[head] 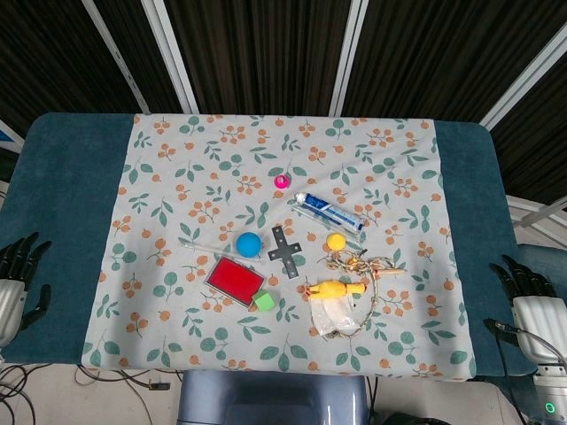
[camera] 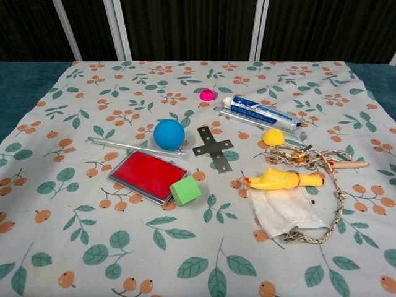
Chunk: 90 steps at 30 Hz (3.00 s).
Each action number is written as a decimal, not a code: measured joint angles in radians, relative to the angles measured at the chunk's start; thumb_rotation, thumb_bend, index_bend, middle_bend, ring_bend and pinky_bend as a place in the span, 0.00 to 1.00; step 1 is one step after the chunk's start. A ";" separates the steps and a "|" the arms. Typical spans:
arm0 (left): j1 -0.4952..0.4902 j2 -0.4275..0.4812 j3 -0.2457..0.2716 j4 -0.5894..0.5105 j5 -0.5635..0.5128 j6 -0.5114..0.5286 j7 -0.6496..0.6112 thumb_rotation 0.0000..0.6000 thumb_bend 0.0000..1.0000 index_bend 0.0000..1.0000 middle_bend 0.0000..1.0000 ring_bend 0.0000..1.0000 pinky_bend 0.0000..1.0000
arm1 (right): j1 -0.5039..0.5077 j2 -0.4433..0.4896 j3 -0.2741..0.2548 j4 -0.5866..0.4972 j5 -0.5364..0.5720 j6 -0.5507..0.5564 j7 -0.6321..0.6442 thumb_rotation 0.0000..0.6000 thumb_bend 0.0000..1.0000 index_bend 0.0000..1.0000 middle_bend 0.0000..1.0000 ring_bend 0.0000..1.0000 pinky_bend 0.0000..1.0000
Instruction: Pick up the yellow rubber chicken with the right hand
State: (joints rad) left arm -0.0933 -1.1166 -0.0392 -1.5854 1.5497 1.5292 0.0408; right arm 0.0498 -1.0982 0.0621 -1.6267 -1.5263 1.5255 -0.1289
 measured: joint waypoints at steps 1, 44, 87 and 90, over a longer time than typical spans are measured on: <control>0.000 0.000 0.000 0.001 0.000 0.000 0.000 1.00 0.53 0.10 0.00 0.03 0.09 | 0.000 0.000 0.000 0.000 0.000 0.001 0.000 1.00 0.16 0.18 0.12 0.16 0.22; 0.012 -0.002 0.003 -0.005 -0.012 0.004 -0.009 1.00 0.53 0.10 0.00 0.03 0.10 | 0.122 -0.024 -0.031 -0.038 -0.022 -0.241 0.071 1.00 0.26 0.21 0.26 0.15 0.22; 0.001 0.006 -0.009 -0.013 -0.031 -0.016 -0.013 1.00 0.53 0.10 0.00 0.03 0.10 | 0.460 -0.553 0.066 0.061 0.339 -0.497 -0.396 1.00 0.35 0.38 0.46 0.19 0.22; 0.001 0.006 -0.009 -0.015 -0.032 -0.017 -0.013 1.00 0.53 0.10 0.00 0.03 0.10 | 0.468 -0.563 0.067 0.068 0.341 -0.496 -0.397 1.00 0.38 0.41 0.51 0.23 0.22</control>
State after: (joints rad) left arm -0.0925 -1.1108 -0.0485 -1.6002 1.5174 1.5126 0.0282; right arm 0.5179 -1.6614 0.1292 -1.5587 -1.1851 1.0292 -0.5254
